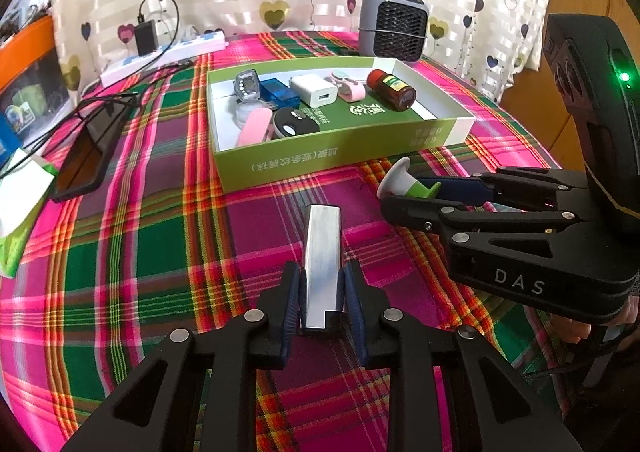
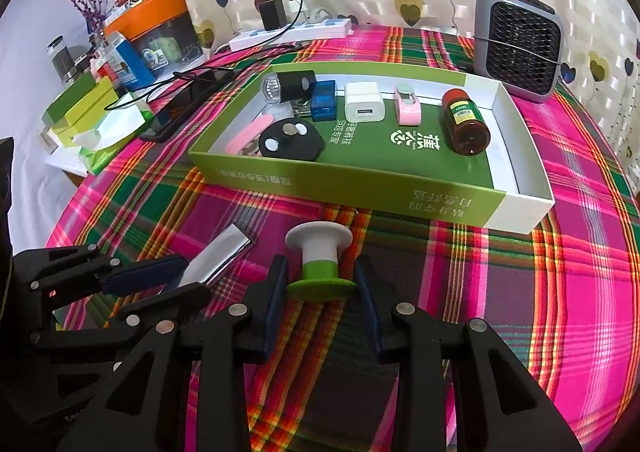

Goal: Organize rigid objects
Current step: 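Carry the silver bar and white-green spool over the green box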

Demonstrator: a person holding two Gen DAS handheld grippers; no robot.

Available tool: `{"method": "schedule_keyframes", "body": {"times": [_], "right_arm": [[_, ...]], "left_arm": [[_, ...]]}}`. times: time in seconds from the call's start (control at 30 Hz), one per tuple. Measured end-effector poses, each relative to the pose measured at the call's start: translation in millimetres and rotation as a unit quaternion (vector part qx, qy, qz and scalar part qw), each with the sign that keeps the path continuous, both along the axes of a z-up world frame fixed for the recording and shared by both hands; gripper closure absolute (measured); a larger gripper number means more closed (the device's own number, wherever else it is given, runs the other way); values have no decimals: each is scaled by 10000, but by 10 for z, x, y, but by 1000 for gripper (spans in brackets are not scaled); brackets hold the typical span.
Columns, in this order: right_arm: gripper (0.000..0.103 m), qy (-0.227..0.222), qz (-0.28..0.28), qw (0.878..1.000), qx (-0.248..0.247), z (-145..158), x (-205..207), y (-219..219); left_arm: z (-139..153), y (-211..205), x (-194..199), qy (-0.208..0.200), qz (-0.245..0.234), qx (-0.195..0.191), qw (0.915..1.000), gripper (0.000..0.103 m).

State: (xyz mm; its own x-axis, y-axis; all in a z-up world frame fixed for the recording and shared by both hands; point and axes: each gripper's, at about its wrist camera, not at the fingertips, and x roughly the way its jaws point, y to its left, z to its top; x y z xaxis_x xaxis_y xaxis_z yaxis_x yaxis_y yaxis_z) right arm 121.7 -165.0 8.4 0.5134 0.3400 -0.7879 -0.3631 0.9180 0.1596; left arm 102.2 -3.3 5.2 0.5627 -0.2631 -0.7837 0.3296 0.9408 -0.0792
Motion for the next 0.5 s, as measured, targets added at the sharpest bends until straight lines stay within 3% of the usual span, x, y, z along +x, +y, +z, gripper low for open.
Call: {"method": "schedule_keyframes", "body": {"times": [0.5], "right_arm": [[68,-99,20,9999,54,34,-36,-1]], "left_arm": [[55,11,-39,-55,38,-50,10000,81]]}}
